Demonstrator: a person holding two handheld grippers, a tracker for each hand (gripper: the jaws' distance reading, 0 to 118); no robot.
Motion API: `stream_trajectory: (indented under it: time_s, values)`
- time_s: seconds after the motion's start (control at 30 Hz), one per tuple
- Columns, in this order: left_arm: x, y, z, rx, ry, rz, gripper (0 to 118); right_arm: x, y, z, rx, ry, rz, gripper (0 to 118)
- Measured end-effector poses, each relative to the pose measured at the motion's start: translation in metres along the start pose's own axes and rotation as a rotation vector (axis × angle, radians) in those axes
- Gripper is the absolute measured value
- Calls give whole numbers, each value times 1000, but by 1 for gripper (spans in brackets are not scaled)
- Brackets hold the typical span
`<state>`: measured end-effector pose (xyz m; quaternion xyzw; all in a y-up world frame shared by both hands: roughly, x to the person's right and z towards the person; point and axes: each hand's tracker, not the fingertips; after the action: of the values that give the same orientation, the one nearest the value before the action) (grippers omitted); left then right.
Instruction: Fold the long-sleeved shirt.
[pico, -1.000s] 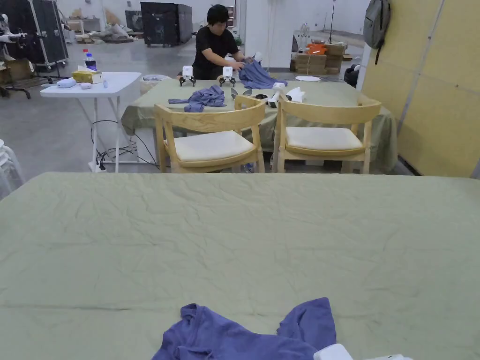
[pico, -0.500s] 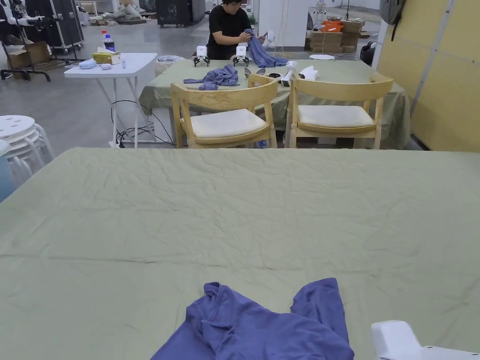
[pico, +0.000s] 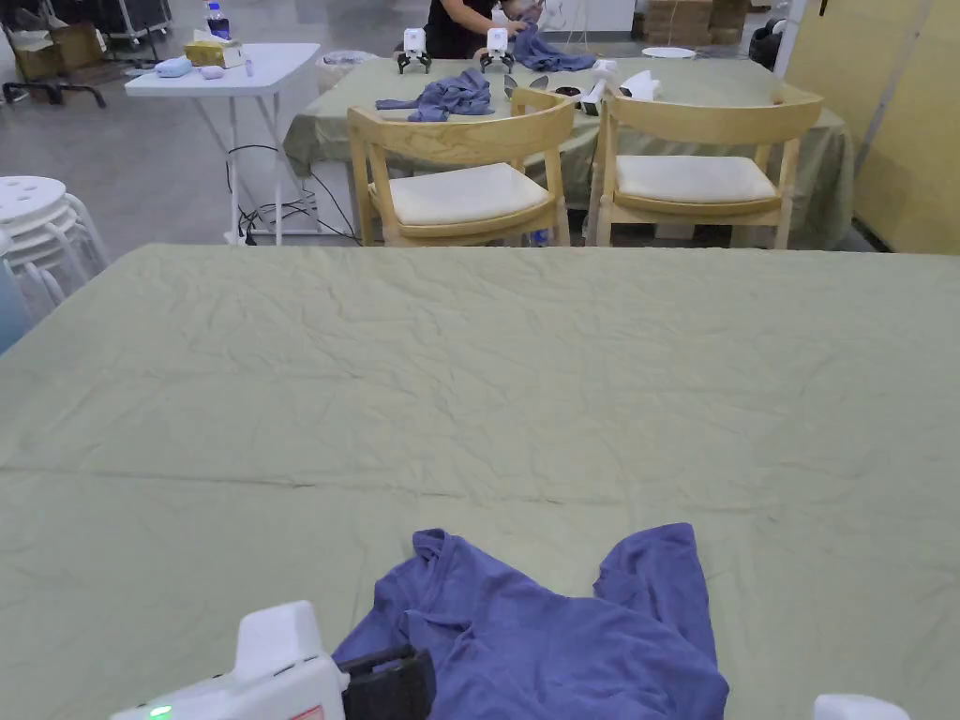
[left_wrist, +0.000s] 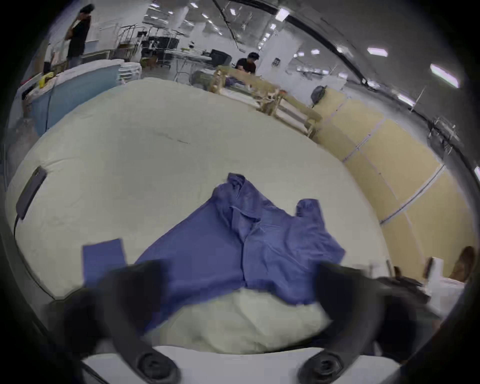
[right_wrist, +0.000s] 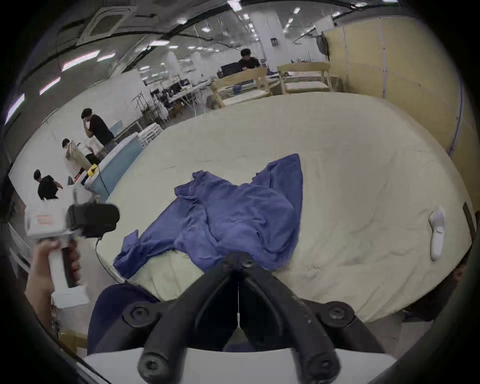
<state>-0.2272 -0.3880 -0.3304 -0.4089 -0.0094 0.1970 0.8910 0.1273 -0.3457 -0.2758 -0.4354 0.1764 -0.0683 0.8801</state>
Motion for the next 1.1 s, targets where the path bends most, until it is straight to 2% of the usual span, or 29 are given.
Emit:
stream_trajectory:
  time_s: [0.07, 0.17, 0.2, 0.27, 0.3, 0.33, 0.37, 0.4, 0.43, 0.47, 0.5, 0.53, 0.57, 0.6, 0.7, 0.77, 0.8, 0.83, 0.87, 0.9, 1.0, 1.1]
  values:
    - [13, 6, -46, -52, 62, 0, 106, 7, 4, -5, -7, -7, -7, 3]
    - [21, 3, -105, -134, 99, 13, 102, 22, 13, -15, -17, -34, -21, 3]
    - [23, 0, -115, -137, 131, -8, 86, 27, 17, -19, -22, -47, -20, 3]
    - [27, -5, -125, -146, 194, -77, 25, 38, 28, -30, -34, -84, -17, 3]
    - [29, -5, -116, -104, 243, -89, 14, 45, 37, -37, -43, -110, -13, 3]
    - [31, -5, -106, -82, 209, -71, 7, 50, 46, -43, -48, -131, -10, 3]
    - [33, -4, -95, -54, 186, -70, 7, 56, 58, -53, -45, -141, -6, 3]
    - [34, -4, -86, -31, 172, -75, 6, 64, 73, -65, -32, -137, -5, 8]
    - [35, -3, -79, -16, 142, -79, 5, 72, 89, -78, -20, -136, -20, 23]
    - [35, 1, -71, -17, 108, -70, 5, 80, 106, -94, -14, -139, -55, 57]
    - [34, 3, -65, -20, 82, -47, 5, 87, 124, -119, -31, -130, -69, 112]
    - [33, 5, -59, -16, 68, -23, 5, 93, 138, -141, -61, -123, -68, 118]
    - [33, 7, -51, -15, 61, 3, 5, 96, 149, -167, -107, -139, -76, 113]
    - [35, 9, -44, 1, 54, 7, 5, 97, 161, -182, -73, -152, -80, 104]
    - [38, 11, -24, 26, 33, 1, 5, 98, 173, -236, -213, -184, -124, 103]
    - [41, 13, -17, 28, 2, 3, 4, 91, 166, -253, -352, -172, -109, 101]
    - [41, 14, -13, 31, -5, 7, 4, 83, 161, -251, -368, -205, -76, 75]
    - [41, 14, -7, 35, -13, 6, 4, 73, 158, -241, -306, -343, 24, 40]
    - [41, 15, -3, 45, -17, 1, 3, 70, 155, -227, -253, -284, 65, 16]
    - [41, 15, 5, 62, -26, -6, 3, 64, 153, -211, -203, -234, 75, 6]
    - [38, 16, 31, 106, -51, 0, 3, 56, 137, -134, -45, -136, 33, 6]
    - [34, 17, 69, 173, -92, 38, 3, 38, 124, -38, 142, -85, 53, 6]
